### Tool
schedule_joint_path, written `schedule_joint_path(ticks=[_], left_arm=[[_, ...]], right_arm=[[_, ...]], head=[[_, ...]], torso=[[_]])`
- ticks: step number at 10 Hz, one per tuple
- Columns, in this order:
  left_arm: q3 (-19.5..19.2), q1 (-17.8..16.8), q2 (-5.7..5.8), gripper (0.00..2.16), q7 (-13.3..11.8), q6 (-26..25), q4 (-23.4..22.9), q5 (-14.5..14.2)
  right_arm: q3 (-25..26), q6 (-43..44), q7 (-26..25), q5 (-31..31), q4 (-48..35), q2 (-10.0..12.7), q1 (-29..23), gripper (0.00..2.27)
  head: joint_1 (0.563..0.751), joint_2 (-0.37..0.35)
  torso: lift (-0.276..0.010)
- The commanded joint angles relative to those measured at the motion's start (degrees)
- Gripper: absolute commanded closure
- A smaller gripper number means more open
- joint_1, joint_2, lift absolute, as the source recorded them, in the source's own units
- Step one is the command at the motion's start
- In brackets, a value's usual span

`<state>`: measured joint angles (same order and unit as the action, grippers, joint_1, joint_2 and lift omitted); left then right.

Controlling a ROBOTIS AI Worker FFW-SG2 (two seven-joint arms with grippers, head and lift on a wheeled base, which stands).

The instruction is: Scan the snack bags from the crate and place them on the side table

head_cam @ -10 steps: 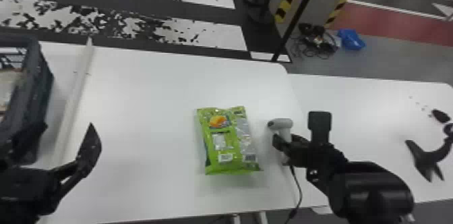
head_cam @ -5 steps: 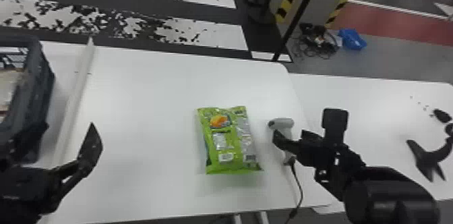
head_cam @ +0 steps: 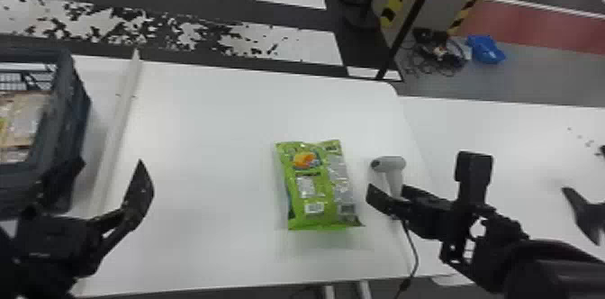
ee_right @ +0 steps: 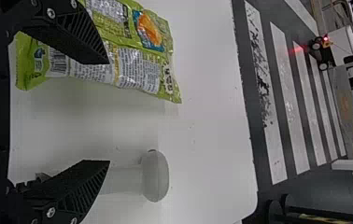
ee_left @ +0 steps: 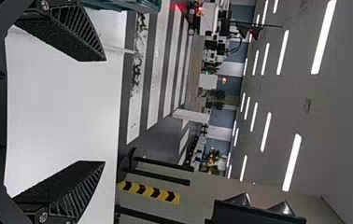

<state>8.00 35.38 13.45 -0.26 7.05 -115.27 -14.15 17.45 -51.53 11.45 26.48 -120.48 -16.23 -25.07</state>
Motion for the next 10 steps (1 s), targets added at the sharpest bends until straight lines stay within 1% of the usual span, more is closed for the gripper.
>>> schedule_joint_path(ticks=[1,3,5,7,8,9,10], left_arm=[[0.2,-0.1,0.09,0.09,0.0,-0.2,-0.1,0.0],[0.5,-0.1,0.26,0.09,0.0,-0.3,-0.1,0.0],[0.6,-0.1,0.53,0.09,0.0,-0.2,-0.1,0.0],[0.6,0.0,0.53,0.09,0.0,-0.2,0.0,0.0],[0.6,0.0,0.53,0.09,0.0,-0.2,0.0,0.0],[0.5,0.1,0.53,0.09,0.0,0.0,0.0,0.0],[0.4,0.2,0.62,0.09,0.0,0.2,0.0,0.0]], right_arm=[[-1.5,-1.5,0.2,0.4,0.0,0.1,-0.2,0.14],[-2.9,-2.6,2.4,0.3,1.8,0.1,0.5,0.14],[-4.5,-2.9,5.2,-0.7,6.4,-0.3,3.1,0.14],[-5.0,-2.2,10.6,-0.6,11.5,-0.5,5.6,0.14],[-5.5,0.4,12.5,-1.6,14.2,-0.7,7.1,0.13],[-6.2,0.6,15.5,-2.3,17.6,-1.2,8.9,0.11],[-6.3,1.3,19.2,-2.3,20.5,-1.3,10.4,0.26]], head=[[0.695,-0.218],[0.695,-0.197],[0.695,-0.175],[0.695,-0.163],[0.695,-0.151],[0.695,-0.146],[0.695,-0.144]], torso=[[-0.081],[-0.081],[-0.081],[-0.081],[-0.081],[-0.081],[-0.081]])
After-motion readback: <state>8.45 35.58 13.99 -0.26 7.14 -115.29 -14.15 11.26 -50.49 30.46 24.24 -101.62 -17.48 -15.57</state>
